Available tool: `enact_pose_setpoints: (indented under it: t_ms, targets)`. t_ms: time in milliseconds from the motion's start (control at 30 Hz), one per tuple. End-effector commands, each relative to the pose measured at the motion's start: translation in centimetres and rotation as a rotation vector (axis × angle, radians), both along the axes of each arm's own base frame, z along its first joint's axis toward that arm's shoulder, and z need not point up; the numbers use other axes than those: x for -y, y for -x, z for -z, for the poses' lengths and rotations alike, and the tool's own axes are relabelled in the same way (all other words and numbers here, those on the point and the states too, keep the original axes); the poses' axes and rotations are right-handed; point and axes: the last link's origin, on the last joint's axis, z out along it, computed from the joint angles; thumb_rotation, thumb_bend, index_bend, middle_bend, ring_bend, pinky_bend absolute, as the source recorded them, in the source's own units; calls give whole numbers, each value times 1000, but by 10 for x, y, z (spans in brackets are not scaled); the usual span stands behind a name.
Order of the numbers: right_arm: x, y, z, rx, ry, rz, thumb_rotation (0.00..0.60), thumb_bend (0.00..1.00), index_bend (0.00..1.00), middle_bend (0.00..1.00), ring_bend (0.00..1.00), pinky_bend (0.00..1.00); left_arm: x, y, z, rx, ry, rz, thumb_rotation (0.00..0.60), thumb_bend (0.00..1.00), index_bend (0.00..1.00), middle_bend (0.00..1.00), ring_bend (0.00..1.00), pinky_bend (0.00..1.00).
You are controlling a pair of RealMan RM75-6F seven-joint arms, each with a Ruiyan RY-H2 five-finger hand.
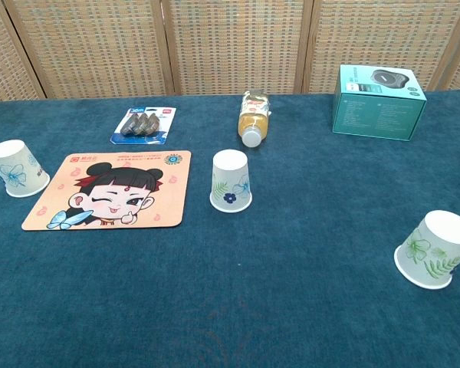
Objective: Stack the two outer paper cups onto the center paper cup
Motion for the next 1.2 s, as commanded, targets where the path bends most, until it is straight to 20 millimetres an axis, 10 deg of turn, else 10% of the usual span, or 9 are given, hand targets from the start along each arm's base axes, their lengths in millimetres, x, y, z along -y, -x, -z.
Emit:
enact_pose_setpoints:
  t_ms: [33, 467, 700, 1200]
  targets:
    - [0, 0, 0, 0, -1, -1, 600, 0, 0, 0, 0, 0, 0, 0, 0, -1, 1, 0, 600, 30, 0, 0, 0, 0]
    - [29, -5, 36, 144, -289, -66, 600, 0, 84, 31, 1, 7, -8, 0, 0, 1, -18, -6, 600, 32, 0, 0, 0, 0]
    - [61, 2, 71, 110, -405, -71, 600, 62, 171, 193, 133, 258, -13, 1, 0, 2, -25, -33, 600, 33, 0, 0, 0, 0]
    - [73, -6, 104, 92, -505, -25, 600, 146, 242, 264, 226, 366, -19, 1, 2, -4, -15, -51, 600, 35, 0, 0, 0, 0]
